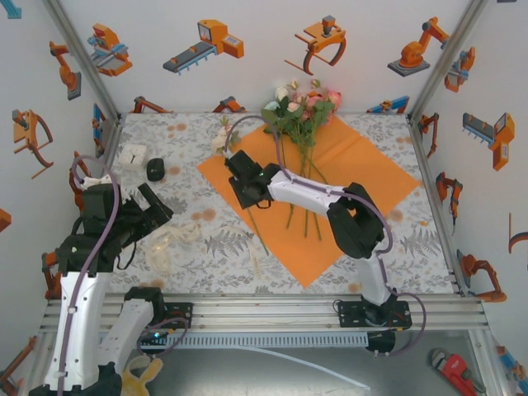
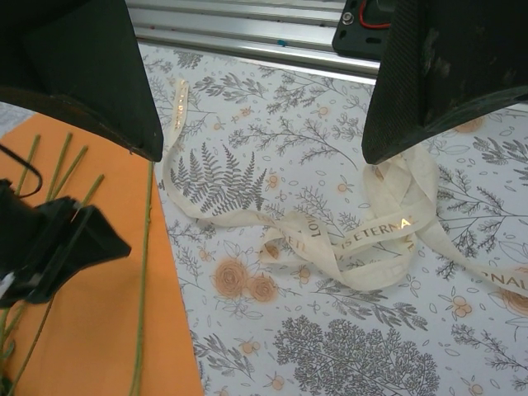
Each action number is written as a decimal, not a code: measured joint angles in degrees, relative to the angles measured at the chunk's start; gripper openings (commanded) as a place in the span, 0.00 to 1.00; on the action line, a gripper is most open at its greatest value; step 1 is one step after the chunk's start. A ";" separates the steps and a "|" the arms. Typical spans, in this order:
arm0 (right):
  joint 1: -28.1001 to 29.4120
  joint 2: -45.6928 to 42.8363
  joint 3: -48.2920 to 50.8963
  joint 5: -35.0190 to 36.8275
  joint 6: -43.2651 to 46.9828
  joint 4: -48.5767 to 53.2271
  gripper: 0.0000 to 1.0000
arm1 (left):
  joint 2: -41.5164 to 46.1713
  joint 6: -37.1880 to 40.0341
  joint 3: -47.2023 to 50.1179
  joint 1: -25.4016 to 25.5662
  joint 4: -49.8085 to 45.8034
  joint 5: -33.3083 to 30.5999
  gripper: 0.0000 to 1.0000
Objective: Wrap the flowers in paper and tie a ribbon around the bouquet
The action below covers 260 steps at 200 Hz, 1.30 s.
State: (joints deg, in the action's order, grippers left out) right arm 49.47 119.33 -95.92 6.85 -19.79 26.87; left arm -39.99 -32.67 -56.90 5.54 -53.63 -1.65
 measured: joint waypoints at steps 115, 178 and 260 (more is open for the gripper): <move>-2.36 19.28 -21.53 1.70 0.31 0.48 0.26 | 3.34 4.20 3.08 0.00 4.76 10.38 0.97; -2.36 19.96 -21.59 2.60 0.31 2.67 0.22 | 3.69 5.18 3.08 0.00 5.27 13.51 0.97; -2.36 20.48 -23.63 2.58 0.26 4.85 0.08 | 4.46 5.18 3.08 0.00 5.20 13.27 0.97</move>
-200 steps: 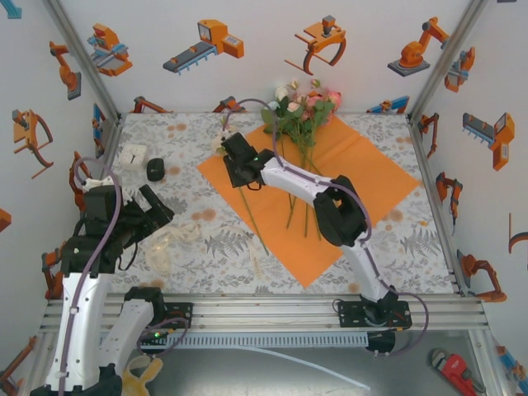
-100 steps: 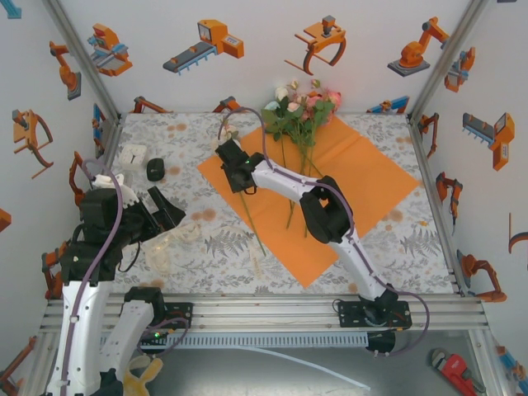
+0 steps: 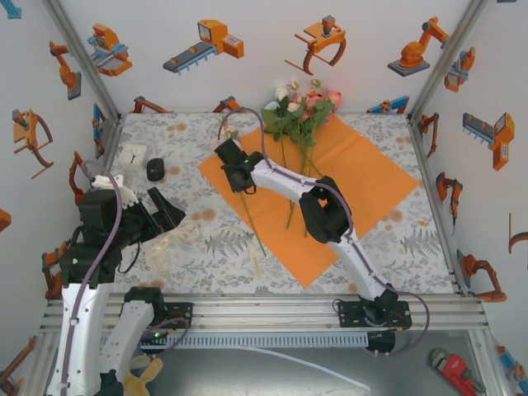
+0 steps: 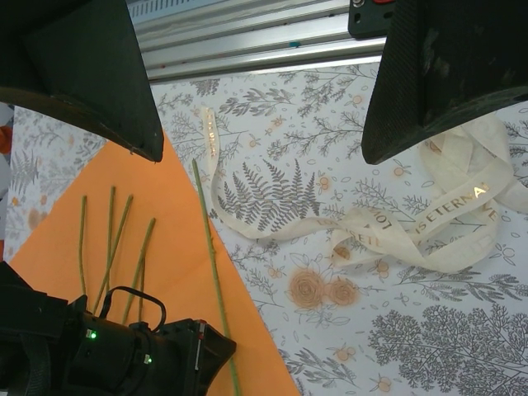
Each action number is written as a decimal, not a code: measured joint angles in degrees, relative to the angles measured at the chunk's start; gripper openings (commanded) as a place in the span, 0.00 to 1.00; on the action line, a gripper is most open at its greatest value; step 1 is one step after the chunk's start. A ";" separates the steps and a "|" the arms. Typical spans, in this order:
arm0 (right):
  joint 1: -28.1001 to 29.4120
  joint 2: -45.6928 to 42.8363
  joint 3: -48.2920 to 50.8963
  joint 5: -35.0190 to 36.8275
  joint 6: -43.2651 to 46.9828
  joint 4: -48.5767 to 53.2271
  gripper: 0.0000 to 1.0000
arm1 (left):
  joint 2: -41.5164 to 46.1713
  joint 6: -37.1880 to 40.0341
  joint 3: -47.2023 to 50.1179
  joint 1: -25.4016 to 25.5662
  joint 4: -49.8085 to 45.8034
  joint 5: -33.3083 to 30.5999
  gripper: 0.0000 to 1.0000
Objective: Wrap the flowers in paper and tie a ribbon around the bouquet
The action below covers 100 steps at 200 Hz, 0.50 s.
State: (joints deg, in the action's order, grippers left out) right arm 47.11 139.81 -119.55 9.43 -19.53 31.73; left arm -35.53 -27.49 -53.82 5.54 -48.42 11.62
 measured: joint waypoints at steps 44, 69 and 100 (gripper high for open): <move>0.00 -3.08 0.35 0.98 0.22 0.48 0.02 | -0.07 -0.02 0.00 0.00 0.02 -0.04 0.97; 0.00 -9.81 4.07 3.45 0.48 -0.04 0.01 | -0.07 -0.02 0.00 0.00 0.02 -0.04 0.97; -0.63 -18.03 7.87 7.08 1.73 -1.97 0.01 | -0.46 -0.02 0.00 0.00 0.04 -0.02 0.97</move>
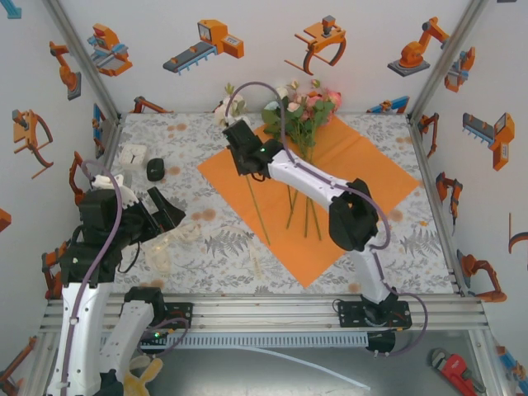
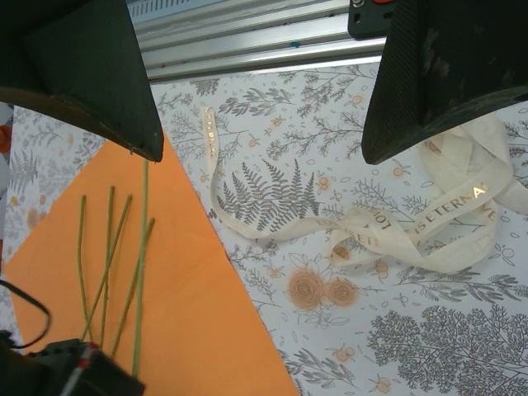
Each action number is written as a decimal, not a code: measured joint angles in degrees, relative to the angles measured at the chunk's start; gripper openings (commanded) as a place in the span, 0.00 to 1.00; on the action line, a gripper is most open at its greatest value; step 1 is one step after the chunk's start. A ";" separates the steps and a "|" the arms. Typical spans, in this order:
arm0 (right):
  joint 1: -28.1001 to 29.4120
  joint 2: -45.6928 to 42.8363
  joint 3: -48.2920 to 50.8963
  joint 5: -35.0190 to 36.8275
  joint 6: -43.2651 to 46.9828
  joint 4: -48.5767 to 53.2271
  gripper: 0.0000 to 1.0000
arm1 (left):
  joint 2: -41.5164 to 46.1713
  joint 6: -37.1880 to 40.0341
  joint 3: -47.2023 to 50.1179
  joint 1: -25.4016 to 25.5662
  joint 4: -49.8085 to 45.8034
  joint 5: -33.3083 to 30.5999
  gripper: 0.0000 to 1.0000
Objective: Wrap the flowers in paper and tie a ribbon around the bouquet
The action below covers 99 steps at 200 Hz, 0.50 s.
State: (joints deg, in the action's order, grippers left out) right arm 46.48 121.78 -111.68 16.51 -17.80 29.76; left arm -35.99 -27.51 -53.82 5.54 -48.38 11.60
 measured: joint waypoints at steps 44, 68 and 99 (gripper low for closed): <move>-7.28 -5.42 3.08 2.69 3.34 -2.60 0.01 | -1.16 -0.02 0.09 0.00 0.46 0.04 0.97; -14.45 -3.67 2.75 2.40 5.51 -3.28 0.01 | -1.51 -0.04 0.35 0.00 1.07 0.04 0.97; -23.19 3.93 -1.81 0.26 7.39 -3.02 0.03 | -1.88 -0.11 0.92 0.00 1.29 0.02 0.97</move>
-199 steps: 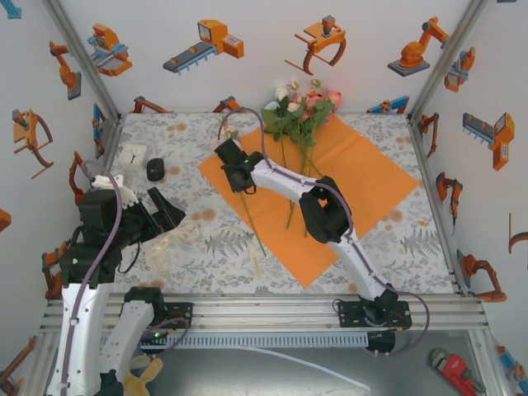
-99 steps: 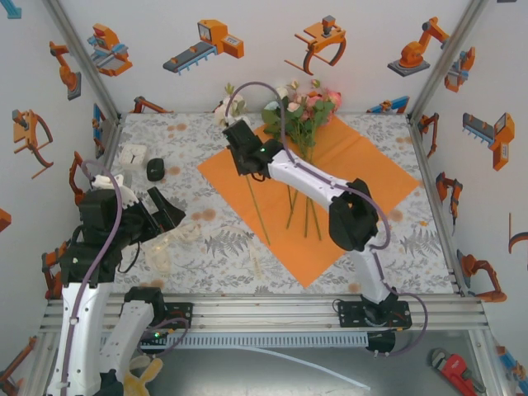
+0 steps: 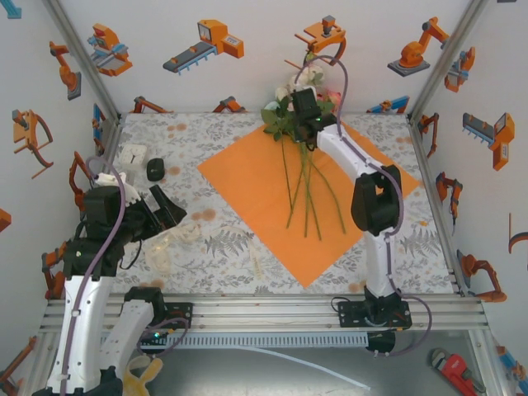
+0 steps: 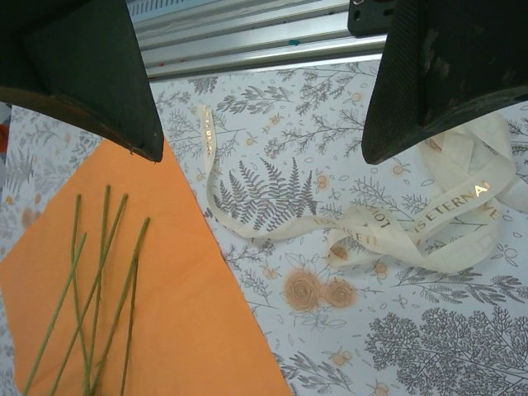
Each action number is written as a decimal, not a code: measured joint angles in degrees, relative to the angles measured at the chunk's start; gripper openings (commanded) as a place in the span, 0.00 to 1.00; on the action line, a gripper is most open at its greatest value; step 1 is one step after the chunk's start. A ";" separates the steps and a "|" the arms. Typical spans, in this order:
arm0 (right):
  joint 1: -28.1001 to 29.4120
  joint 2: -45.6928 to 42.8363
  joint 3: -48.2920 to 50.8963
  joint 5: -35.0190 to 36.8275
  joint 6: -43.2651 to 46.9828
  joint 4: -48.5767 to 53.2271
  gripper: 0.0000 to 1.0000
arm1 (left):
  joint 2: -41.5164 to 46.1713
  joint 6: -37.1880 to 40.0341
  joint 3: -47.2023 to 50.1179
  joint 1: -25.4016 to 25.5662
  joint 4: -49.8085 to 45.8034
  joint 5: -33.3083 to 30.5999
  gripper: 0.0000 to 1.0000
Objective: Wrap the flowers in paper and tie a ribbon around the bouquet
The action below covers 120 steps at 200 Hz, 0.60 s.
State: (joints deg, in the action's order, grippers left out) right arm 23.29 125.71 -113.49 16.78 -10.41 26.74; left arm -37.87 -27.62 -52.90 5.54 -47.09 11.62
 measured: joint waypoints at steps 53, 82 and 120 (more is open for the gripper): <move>-3.54 15.37 -12.74 -4.39 2.93 3.58 0.29 | -2.25 -0.83 0.17 0.00 1.29 -0.02 0.97; -3.23 16.22 -13.79 -5.62 3.02 4.63 0.38 | -3.21 -1.64 0.87 0.00 2.23 0.00 0.97; -3.23 9.38 -8.55 -5.42 2.78 4.74 0.46 | -4.28 -2.56 2.25 0.07 3.87 0.48 0.97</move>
State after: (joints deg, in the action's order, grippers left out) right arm 20.05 135.09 -122.04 11.35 -7.64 31.48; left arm -42.15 -30.17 -50.65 5.61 -43.22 12.10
